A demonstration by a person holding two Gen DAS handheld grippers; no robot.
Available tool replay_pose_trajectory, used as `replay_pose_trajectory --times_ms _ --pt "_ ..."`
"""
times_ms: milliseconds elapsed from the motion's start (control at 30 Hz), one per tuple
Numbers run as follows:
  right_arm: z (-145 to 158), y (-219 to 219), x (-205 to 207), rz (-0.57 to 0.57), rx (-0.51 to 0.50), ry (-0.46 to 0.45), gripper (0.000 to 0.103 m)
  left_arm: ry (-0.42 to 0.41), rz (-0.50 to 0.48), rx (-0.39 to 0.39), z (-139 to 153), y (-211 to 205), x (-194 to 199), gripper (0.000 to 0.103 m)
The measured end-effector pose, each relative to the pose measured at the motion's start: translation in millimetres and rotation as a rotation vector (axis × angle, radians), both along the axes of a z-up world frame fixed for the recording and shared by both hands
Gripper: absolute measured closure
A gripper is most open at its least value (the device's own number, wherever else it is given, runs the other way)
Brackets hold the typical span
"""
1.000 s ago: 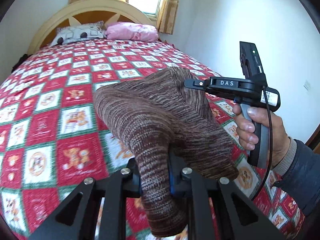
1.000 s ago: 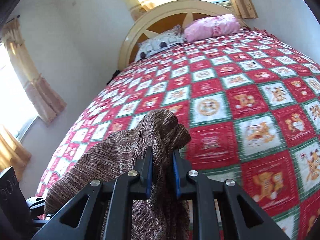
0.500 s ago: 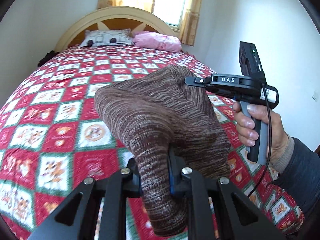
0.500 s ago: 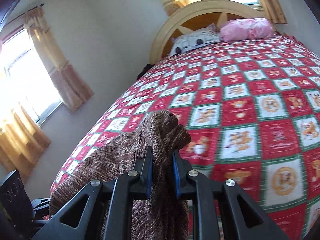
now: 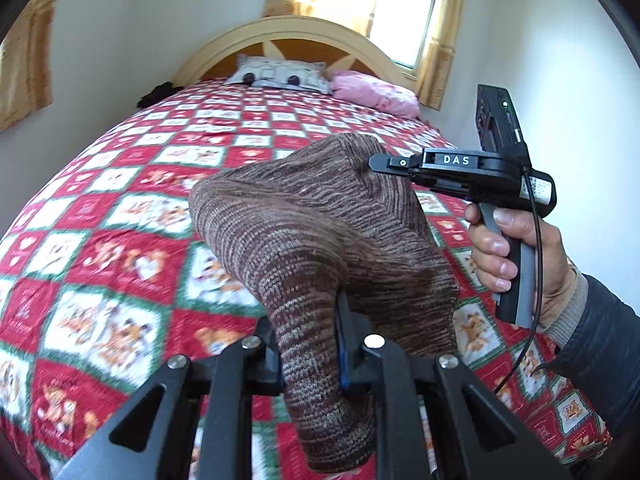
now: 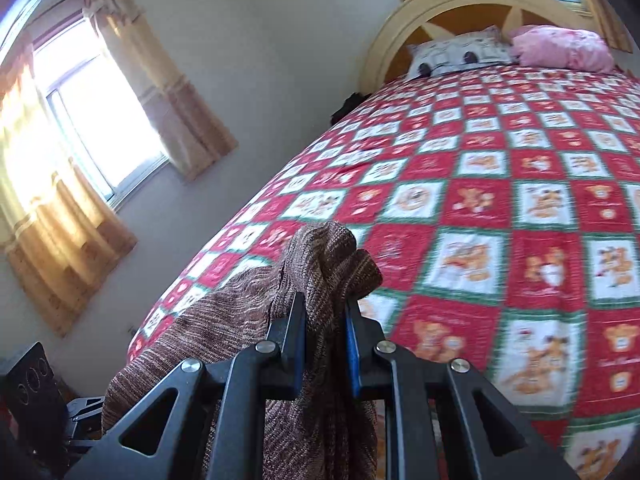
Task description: Fold small clothes
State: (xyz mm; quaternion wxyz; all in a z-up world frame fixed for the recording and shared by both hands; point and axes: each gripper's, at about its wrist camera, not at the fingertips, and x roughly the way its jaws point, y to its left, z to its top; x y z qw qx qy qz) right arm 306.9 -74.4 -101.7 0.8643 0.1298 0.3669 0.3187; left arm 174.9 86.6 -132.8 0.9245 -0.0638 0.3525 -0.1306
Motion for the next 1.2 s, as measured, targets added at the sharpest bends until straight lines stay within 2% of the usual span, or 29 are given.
replay_pose_trajectory --times_ms 333,633,700,767,800,833,900,967,1000,1067,1133,1200 --pt "-28.3 65.3 2.5 0.079 -0.036 0.053 0.087 0.047 0.083 -0.011 -27.4 45.4 -16.4 0.085" --pt "-54.1 81.7 18.1 0.069 -0.117 0.104 0.086 0.125 0.115 -0.063 -61.4 57.4 -17.3 0.083" --pt "-60.9 77.8 22.3 0.052 -0.117 0.126 0.082 0.147 0.131 -0.058 -69.1 56.5 -15.7 0.073" --pt "-63.6 67.2 20.0 0.035 -0.105 0.147 0.071 0.155 0.142 -0.067 -71.6 56.5 -17.2 0.065" --pt "-62.9 60.0 15.5 0.026 -0.105 0.153 0.059 0.154 0.14 -0.073 -70.4 56.5 -18.8 0.062" --pt "-60.4 51.3 7.9 0.022 -0.101 0.151 0.055 0.149 0.14 -0.075 -68.1 56.5 -20.9 0.061" --pt "-52.9 31.0 -12.8 0.015 -0.068 0.152 0.056 0.13 0.145 -0.062 -59.9 57.0 -26.2 0.06" --pt "-44.2 10.3 -47.0 0.059 0.003 0.181 0.056 0.08 0.16 -0.049 -47.2 59.8 -31.4 0.058" --pt "-41.2 5.9 -60.6 0.076 0.009 0.177 0.056 0.061 0.169 -0.043 -42.2 62.1 -31.6 0.048" --pt "-37.2 2.8 -99.6 0.115 -0.02 0.159 0.056 0.015 0.207 -0.007 -34.4 67.2 -27.4 0.038" --pt "-43.7 6.6 -126.1 0.152 -0.039 0.174 0.056 -0.003 0.241 0.025 -28.5 73.1 -19.9 0.038" --pt "-56.2 13.5 -144.5 0.164 -0.08 0.195 0.061 -0.014 0.269 -0.019 -21.9 84.4 -17.0 0.038"
